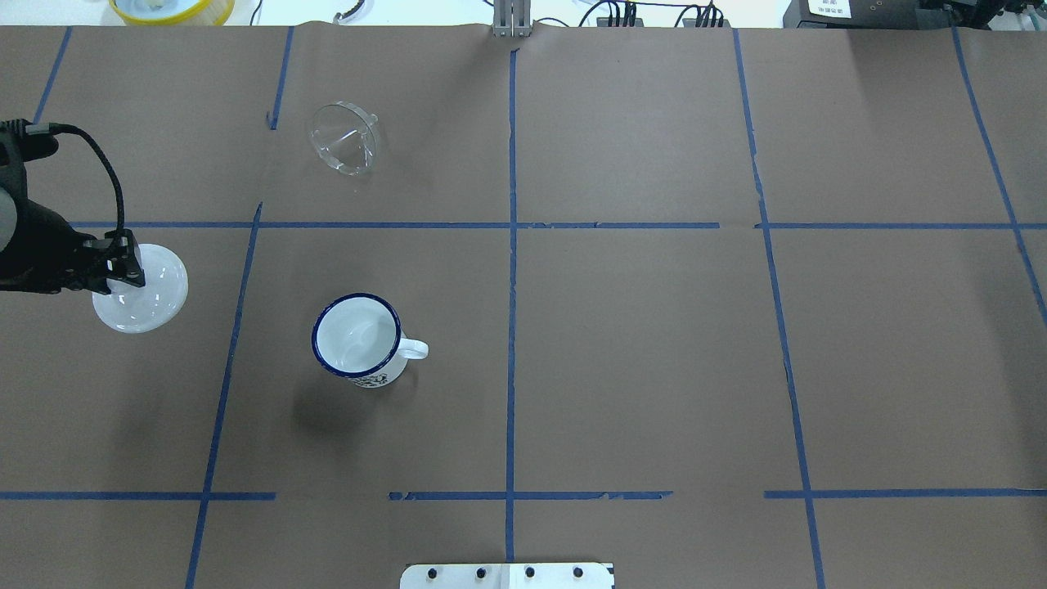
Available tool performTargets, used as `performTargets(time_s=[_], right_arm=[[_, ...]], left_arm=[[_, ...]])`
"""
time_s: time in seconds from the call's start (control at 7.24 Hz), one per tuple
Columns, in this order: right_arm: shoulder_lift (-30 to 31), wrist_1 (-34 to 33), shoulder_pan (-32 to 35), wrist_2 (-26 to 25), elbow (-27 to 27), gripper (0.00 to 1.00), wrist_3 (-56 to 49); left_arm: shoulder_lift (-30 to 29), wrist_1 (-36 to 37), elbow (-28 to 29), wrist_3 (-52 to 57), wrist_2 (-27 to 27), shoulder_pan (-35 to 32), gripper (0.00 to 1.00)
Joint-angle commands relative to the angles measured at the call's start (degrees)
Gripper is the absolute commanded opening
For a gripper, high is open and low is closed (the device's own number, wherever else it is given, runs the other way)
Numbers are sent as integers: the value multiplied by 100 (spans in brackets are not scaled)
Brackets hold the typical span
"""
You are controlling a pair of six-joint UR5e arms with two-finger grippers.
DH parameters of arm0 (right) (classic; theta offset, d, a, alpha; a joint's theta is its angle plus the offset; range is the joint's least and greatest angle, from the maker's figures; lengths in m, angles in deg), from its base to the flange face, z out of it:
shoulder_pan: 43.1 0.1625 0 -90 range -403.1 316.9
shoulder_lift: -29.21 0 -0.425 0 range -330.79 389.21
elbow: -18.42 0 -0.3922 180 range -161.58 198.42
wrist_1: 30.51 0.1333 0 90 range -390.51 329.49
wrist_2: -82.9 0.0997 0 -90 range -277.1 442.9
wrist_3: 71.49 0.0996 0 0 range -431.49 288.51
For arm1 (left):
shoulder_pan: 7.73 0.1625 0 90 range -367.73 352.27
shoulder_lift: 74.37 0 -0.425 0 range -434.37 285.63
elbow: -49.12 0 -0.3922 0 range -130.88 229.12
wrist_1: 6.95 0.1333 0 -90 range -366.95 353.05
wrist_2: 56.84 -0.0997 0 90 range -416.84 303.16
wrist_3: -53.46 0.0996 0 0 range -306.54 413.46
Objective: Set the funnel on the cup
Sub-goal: 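Lift the lid off the mug and set it down beside the mug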
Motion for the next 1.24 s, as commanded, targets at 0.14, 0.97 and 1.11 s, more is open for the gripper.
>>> performTargets(time_s=[0.14,0.97,1.11], right_arm=[[3,0,0,0,-8,100,0],[3,0,0,0,0,100,0],[3,0,0,0,-8,100,0]], left_arm=[[20,-1149,806,-1295,5,888,0],[-428,-1222,1281,-1808,-110,1471,30],[-438,-1222,1291,-1799,-101,1462,73]])
